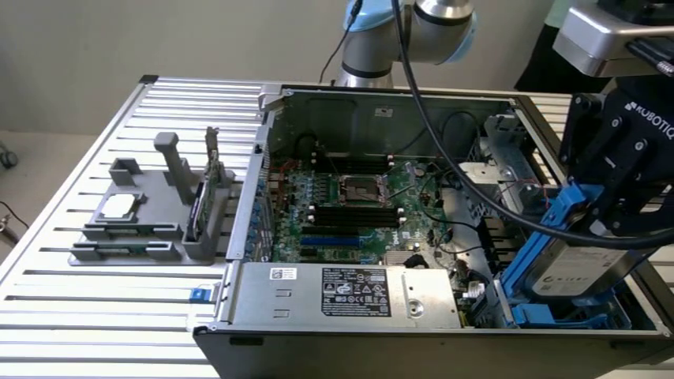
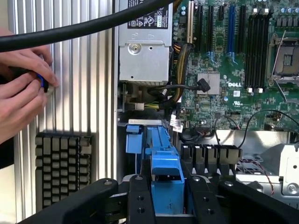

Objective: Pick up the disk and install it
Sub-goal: 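Insert the disk into the insertion slot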

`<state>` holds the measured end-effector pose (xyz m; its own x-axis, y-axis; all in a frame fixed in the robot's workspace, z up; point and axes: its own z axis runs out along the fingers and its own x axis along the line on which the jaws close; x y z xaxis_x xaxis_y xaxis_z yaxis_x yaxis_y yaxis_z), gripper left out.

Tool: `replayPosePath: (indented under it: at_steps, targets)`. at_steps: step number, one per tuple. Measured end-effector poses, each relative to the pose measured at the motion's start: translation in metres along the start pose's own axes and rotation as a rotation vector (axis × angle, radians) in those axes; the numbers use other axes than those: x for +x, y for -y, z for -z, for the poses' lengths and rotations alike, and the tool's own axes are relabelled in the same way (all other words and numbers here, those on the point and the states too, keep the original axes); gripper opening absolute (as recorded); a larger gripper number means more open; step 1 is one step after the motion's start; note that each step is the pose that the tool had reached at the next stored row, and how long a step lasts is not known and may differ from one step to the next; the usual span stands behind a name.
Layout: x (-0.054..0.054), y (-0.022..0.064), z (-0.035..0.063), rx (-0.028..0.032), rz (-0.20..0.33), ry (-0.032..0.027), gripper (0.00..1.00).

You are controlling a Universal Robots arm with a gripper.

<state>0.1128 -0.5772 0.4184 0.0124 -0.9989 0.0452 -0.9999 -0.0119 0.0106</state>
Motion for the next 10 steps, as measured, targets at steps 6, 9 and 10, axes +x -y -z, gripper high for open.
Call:
replayPosePath:
  at_steps: [6,9,10]
  targets:
    - [-0.0002,0.0001,-0.0042,-0.0033,0.000,0.0000,0.33]
    - [-0.0003,0.0002,-0.0075,-0.0037,0.000,0.0000,0.33]
    - [-0.0004,0.0002,-0.0090,-0.0037,0.000,0.0000,0.33]
